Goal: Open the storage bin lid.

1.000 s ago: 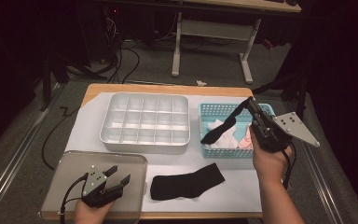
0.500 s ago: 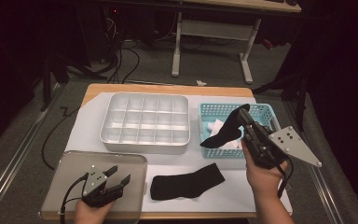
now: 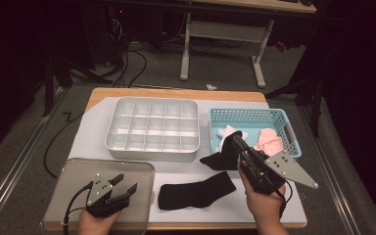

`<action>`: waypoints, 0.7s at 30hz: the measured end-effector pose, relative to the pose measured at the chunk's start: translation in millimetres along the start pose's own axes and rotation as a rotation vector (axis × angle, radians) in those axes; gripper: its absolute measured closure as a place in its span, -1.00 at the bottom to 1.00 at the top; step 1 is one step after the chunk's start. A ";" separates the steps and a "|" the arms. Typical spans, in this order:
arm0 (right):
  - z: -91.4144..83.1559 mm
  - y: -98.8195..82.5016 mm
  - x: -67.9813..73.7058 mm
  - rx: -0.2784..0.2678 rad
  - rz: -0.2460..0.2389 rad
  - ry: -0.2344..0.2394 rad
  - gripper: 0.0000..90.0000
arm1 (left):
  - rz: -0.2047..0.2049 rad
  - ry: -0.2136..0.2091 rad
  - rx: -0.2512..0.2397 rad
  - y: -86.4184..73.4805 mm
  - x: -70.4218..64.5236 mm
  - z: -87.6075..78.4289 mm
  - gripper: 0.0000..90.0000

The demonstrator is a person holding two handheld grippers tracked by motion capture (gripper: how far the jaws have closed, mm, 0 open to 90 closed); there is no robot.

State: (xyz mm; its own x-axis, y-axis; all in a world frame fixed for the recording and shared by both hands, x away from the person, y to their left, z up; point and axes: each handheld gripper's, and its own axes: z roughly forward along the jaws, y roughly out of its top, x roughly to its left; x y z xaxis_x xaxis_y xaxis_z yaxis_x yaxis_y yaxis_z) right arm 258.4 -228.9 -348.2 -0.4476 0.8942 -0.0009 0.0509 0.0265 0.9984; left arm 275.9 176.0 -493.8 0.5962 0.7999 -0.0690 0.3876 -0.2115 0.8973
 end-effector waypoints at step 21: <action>25.7 -136.1 0.3 0.422 0.131 0.033 0.94 | 0.001 0.003 0.002 0.0 0.3 -0.3 -0.10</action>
State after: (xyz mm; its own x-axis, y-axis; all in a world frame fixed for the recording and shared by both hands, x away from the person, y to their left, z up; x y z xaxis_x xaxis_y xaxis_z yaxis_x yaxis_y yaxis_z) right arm 274.3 -220.7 -485.6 -0.4414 0.8875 0.1325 0.4656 0.1003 0.8793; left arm 275.9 176.4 -493.7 0.5943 0.8015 -0.0664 0.3879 -0.2134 0.8966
